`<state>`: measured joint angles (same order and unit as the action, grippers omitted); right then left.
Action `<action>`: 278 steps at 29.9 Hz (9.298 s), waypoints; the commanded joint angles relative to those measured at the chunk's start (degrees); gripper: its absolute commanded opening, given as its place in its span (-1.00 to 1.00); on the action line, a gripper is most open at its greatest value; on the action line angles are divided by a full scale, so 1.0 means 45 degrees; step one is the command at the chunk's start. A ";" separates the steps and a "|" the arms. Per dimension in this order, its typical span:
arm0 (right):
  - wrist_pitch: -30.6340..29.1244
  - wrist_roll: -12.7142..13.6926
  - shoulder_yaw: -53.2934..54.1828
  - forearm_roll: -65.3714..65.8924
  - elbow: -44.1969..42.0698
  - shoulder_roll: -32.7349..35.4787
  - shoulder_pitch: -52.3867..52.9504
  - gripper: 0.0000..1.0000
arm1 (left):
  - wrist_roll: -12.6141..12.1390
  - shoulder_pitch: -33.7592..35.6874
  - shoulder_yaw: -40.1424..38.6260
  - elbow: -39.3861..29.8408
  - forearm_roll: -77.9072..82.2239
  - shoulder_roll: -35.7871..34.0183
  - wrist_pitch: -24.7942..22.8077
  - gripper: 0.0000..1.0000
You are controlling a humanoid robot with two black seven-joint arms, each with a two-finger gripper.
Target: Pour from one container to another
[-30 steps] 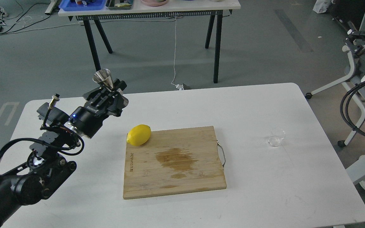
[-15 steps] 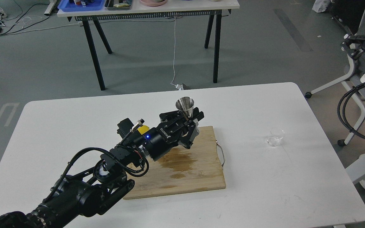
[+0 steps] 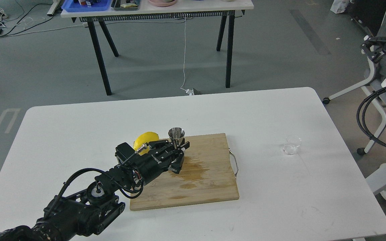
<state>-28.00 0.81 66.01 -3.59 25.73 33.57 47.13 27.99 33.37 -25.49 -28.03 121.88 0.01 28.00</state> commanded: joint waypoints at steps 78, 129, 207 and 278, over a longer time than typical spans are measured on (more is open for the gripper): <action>0.0000 -0.0063 0.0038 -0.0178 0.0025 -0.0078 -0.0531 0.97 | 0.0002 -0.0697 0.0392 -0.0293 -0.0054 -0.0567 0.0000 0.89; 0.0000 -0.0259 0.0038 -0.0198 0.0143 -0.0117 -0.1683 0.97 | 0.0002 -0.2220 -0.2610 -1.1583 -1.4730 -1.2931 -0.9259 0.83; 1.2445 0.0562 -0.0605 -0.5296 0.6610 -0.3084 -0.6139 0.95 | 0.0002 -0.0990 -0.5760 -0.7989 -2.2320 -0.8615 -1.2374 0.89; 1.1711 0.0718 -0.1212 -0.4221 0.4811 -0.4355 -0.4848 0.13 | 0.0002 -0.1146 -0.5741 -0.7637 -2.2339 -0.8595 -1.2413 0.90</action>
<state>24.70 4.04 60.59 -22.58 47.32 14.07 25.31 28.00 28.14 -51.38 -62.40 21.35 -38.67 -27.85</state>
